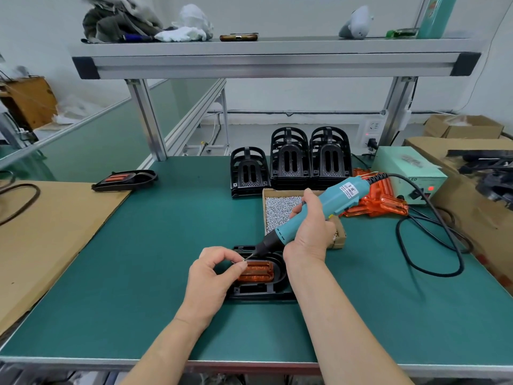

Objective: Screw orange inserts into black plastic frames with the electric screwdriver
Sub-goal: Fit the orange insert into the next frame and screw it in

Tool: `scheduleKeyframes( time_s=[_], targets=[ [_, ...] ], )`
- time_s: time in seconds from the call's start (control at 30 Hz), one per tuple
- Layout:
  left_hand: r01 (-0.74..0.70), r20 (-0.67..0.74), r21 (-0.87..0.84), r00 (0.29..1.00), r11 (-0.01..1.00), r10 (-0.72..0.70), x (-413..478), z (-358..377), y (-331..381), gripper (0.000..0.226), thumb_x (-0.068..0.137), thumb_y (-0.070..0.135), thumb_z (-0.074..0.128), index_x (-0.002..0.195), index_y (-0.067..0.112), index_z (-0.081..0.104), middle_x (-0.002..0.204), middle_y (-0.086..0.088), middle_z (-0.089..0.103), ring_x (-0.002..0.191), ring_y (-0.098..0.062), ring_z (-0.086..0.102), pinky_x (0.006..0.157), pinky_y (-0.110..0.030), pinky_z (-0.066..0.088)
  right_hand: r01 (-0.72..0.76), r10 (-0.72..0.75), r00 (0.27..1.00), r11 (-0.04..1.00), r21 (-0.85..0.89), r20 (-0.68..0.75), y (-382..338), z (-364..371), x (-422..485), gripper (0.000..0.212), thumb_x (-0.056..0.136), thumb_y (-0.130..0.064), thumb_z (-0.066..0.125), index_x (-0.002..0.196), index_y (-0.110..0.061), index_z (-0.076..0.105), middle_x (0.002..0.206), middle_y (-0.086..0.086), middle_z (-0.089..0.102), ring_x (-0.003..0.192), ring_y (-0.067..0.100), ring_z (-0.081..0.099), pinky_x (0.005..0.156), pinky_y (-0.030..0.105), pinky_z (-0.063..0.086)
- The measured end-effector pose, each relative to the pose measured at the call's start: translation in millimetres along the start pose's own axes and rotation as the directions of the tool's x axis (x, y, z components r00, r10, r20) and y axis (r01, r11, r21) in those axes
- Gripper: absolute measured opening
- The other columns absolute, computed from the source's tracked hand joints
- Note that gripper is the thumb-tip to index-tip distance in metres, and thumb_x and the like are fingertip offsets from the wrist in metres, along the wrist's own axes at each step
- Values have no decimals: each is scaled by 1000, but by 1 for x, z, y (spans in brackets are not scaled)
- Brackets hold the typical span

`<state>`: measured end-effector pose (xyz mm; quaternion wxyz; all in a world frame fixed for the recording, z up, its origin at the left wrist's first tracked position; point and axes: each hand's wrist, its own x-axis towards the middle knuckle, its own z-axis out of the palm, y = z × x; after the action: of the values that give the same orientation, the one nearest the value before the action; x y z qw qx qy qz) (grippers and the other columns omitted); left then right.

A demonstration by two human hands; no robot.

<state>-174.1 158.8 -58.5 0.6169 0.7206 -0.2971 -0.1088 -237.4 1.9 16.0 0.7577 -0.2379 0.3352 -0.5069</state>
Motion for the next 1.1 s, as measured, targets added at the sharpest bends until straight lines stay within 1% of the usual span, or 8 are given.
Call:
scheduleKeyframes(
  time_s=[0.1,0.23,0.37,0.5,0.6,0.7,0.9,1.1],
  targets=[
    [-41,-4,11,999,999,41,-1,1,1,9,71,23,79,73,29,73,88,6,66,94,-14,60,85,-15,43,17,-16,999,999,-40,33,2,-1,-1,27,83,-23,77,96,-14,55,56,-3,59,48,9,54,48,21,48],
    [-78,3,41,997,996,78,-1,0,1,29,76,2,83,71,29,73,86,9,67,96,-15,60,86,-15,43,58,-56,997,997,-46,48,-1,-2,-3,26,85,-21,76,95,-15,53,54,-2,57,46,10,52,47,21,47],
    [-99,70,122,993,988,91,-1,2,6,27,75,4,84,80,29,75,91,15,66,101,-9,58,89,-10,39,142,-141,989,989,-37,43,-10,-4,-5,25,85,-18,75,94,-15,52,51,-3,54,44,11,49,47,22,45],
    [-129,103,175,988,976,113,-1,1,9,28,75,7,85,89,30,74,98,12,67,108,-6,55,93,-8,36,258,-253,965,964,-67,75,-23,-6,-6,25,79,-22,75,88,-15,52,50,-3,54,44,12,49,49,23,44],
    [-194,171,235,973,952,156,-1,3,10,24,76,9,84,86,30,77,99,14,67,112,-5,51,95,-10,34,351,-337,932,930,-111,132,-28,-8,-8,23,77,-24,75,79,-13,54,49,-2,53,44,13,48,50,25,43],
    [-205,196,293,969,934,151,0,4,10,20,79,11,81,78,31,79,98,14,67,112,-5,48,95,-8,31,414,-384,900,900,-133,204,-25,-9,-11,22,81,-19,74,79,-9,54,49,-2,51,44,13,46,50,25,43],
    [-187,208,307,970,933,126,1,5,8,18,82,14,79,76,31,80,97,15,67,114,-5,45,94,-6,29,445,-403,883,882,-155,242,-21,-10,-13,22,83,-17,73,73,-14,54,50,-3,52,46,14,48,51,26,44],
    [-169,208,288,972,943,110,1,5,7,19,82,15,80,76,33,80,97,16,67,114,-4,45,94,-7,30,436,-397,889,887,-154,230,-19,-11,-11,21,82,-18,73,76,-12,54,50,-3,52,45,12,48,50,24,44]
  ],
)
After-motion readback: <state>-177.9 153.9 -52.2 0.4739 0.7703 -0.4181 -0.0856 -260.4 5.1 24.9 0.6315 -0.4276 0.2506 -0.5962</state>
